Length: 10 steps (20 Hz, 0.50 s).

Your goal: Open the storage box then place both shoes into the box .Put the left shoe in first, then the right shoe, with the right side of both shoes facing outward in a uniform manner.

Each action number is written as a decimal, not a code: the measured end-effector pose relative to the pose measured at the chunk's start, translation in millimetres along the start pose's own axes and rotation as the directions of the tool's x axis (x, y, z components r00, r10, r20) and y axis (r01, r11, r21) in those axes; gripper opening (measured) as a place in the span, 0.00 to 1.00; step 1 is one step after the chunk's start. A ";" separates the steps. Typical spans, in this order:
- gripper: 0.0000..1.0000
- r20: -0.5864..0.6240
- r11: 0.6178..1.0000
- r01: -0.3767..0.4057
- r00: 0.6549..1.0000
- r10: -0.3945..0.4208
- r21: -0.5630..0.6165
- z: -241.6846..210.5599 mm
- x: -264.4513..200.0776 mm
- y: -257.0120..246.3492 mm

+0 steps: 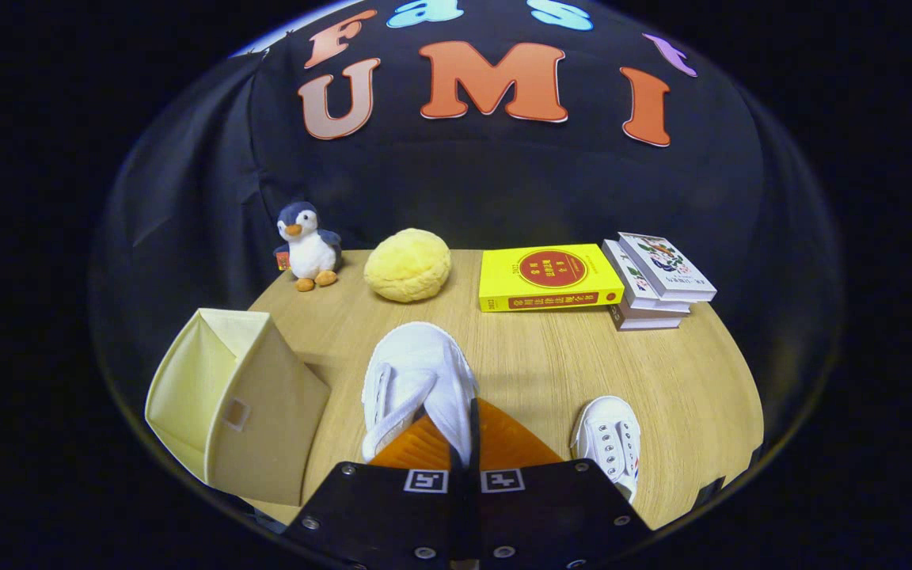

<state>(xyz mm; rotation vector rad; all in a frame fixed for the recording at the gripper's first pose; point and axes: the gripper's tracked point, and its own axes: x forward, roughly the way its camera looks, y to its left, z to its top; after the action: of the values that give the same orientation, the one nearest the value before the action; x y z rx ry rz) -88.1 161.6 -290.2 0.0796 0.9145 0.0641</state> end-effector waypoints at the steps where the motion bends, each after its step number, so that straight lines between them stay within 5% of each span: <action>1: 0.01 0.003 1.000 -0.015 1.000 0.015 0.000 7.3 -5.3 13.2; 10: 0.01 -0.044 0.988 -0.146 0.988 0.148 0.048 38.2 -30.6 150.2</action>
<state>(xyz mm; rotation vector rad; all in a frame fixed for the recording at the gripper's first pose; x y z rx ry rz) -79.6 306.7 -228.4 0.1877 0.9570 0.1837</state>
